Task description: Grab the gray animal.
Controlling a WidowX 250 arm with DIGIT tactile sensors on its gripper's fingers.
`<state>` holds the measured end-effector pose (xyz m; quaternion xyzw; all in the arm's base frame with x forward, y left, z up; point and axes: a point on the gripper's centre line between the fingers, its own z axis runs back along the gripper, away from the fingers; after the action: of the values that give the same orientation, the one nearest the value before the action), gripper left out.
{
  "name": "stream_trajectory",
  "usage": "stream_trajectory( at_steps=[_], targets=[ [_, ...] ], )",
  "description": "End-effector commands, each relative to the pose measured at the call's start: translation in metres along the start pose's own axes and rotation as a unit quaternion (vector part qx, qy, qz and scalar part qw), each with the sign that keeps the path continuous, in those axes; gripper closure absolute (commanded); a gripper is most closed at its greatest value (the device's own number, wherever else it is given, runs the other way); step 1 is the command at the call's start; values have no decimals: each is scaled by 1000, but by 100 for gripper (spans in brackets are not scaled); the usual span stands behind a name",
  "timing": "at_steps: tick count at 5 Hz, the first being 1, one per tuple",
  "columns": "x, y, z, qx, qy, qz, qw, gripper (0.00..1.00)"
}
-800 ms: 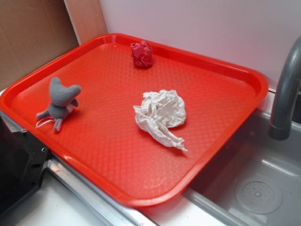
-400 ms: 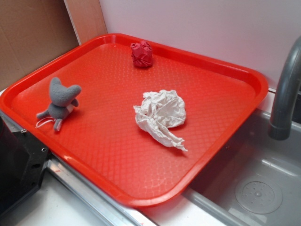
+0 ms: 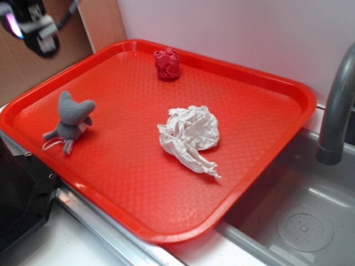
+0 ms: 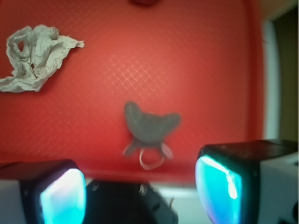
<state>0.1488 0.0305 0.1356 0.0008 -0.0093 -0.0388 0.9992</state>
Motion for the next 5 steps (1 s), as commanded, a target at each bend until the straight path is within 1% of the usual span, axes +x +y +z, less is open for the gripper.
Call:
stream_trajectory(
  at_steps=[1, 2, 3, 4, 5],
  targets=[
    [27, -7, -95, -37, 16, -27, 999, 0],
    [24, -10, -124, -29, 48, -28, 998, 0],
    [8, -6, -105, -10, 63, -20, 998, 0],
    [9, -5, -101, 5, 82, -18, 996, 0],
    [13, -6, -81, 1, 70, -12, 997, 0]
  ],
)
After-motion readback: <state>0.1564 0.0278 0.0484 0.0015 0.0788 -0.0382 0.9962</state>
